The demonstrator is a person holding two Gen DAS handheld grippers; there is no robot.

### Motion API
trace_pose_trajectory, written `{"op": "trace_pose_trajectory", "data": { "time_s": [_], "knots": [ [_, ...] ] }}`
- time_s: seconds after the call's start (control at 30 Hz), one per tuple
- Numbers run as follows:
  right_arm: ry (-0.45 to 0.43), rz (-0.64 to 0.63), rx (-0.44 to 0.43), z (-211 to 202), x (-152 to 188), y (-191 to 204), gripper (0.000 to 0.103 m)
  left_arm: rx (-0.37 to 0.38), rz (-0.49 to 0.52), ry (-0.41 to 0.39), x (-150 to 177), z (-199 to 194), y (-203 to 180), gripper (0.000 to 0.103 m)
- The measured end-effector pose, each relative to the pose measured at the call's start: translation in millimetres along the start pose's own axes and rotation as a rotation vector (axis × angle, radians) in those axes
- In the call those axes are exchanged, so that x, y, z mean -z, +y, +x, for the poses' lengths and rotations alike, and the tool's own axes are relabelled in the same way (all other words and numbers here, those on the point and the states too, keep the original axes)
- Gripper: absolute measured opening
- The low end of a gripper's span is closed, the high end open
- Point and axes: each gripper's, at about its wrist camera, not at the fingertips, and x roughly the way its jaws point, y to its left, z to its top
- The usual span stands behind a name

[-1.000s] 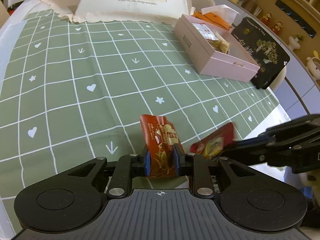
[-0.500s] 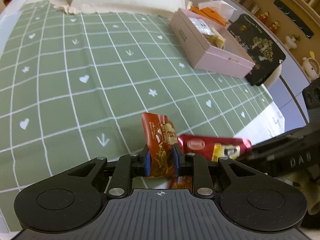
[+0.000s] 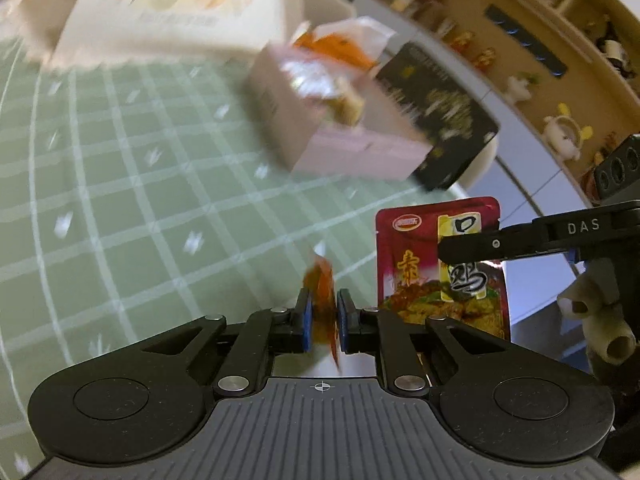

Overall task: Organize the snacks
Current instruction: 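Open both grippers over the pink box to drop the red packets, then grasp the clear packet of three yellow eggs with the right gripper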

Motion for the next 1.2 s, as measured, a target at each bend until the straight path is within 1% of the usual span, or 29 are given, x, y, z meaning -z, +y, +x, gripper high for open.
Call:
{"op": "trace_pose_trajectory", "data": {
  "time_s": [0.1,0.17,0.23,0.37,0.43,0.5,0.53,0.57,0.6,0.63,0.67,0.73,0.77,0.8,0.87,0.9,0.93,1.0,1.07,1.13,1.17,1.2],
  "knots": [
    [-0.074,-0.035,0.021,-27.3,-24.2,4.8,0.021,0.041,0.074,-0.048,-28.7,-4.9,-18.1,0.007],
    [-0.136,-0.07,0.039,-49.8,-46.2,11.3,0.021,0.043,0.149,-0.092,-53.8,-10.4,-34.1,0.007],
    [-0.194,-0.114,0.059,-71.4,-70.2,18.3,0.021,0.052,0.204,-0.148,-82.4,-18.8,-47.9,0.007],
    [-0.297,-0.215,0.116,-104.5,-121.0,33.9,0.021,0.051,0.305,-0.284,-134.9,-39.2,-74.7,0.007],
    [-0.328,-0.253,0.133,-109.0,-143.3,35.4,0.021,0.027,0.333,-0.339,-150.9,-41.5,-83.1,0.007],
    [-0.335,-0.227,0.109,-101.3,-171.0,29.6,0.021,-0.012,0.285,-0.355,-157.7,-36.6,-79.0,0.011],
    [-0.332,-0.205,0.088,-91.6,-187.4,22.4,0.022,-0.02,0.222,-0.343,-156.0,-31.2,-71.9,0.013],
    [-0.321,-0.213,0.103,-80.9,-200.8,16.8,0.024,-0.021,0.157,-0.313,-152.8,-24.3,-63.4,0.014],
    [-0.308,-0.221,0.159,-67.8,-209.7,12.3,0.031,-0.022,0.102,-0.265,-146.4,-15.9,-53.6,0.014],
    [-0.302,-0.209,0.253,-53.2,-214.3,7.0,0.032,-0.034,0.074,-0.231,-138.8,-10.7,-45.8,0.014],
    [-0.294,-0.215,0.293,-42.4,-211.2,4.6,0.033,-0.074,0.053,-0.201,-126.0,-5.6,-37.7,0.014],
    [-0.252,-0.257,0.283,-26.5,-193.2,0.0,0.034,-0.157,0.015,-0.154,-99.0,-0.5,-22.6,0.014],
    [-0.232,-0.284,0.277,-20.2,-180.7,-0.1,0.034,-0.169,-0.011,-0.127,-85.5,-0.1,-13.8,0.014],
    [-0.208,-0.329,0.278,-13.2,-164.4,1.2,0.037,-0.169,-0.049,-0.095,-69.4,-2.2,-2.0,0.014],
    [-0.185,-0.42,0.307,0.6,-127.4,8.3,0.048,-0.179,-0.116,-0.039,-43.4,-1.7,16.0,0.014],
    [-0.177,-0.461,0.318,6.8,-107.8,10.2,0.059,-0.193,-0.145,-0.009,-28.9,-1.4,24.8,0.014],
    [-0.16,-0.505,0.322,14.3,-84.5,13.8,0.065,-0.206,-0.169,0.02,-19.1,0.4,31.4,0.014],
    [-0.099,-0.542,0.288,24.5,-43.3,20.4,0.065,-0.216,-0.215,0.082,-0.5,3.7,39.8,0.014],
    [0.04,-0.518,0.195,42.3,-5.1,26.4,0.065,-0.194,-0.235,0.13,12.4,4.3,43.5,0.014],
    [0.165,-0.466,0.12,62.2,28.6,32.1,0.065,-0.182,-0.219,0.154,25.3,2.4,40.3,0.014],
    [0.196,-0.461,0.118,70.1,42.2,36.3,0.065,-0.187,-0.208,0.161,28.8,1.2,39.9,0.014],
    [0.203,-0.459,0.133,76.2,50.5,40.9,0.065,-0.199,-0.196,0.164,31.4,-0.8,40.0,0.014]
  ]
}}
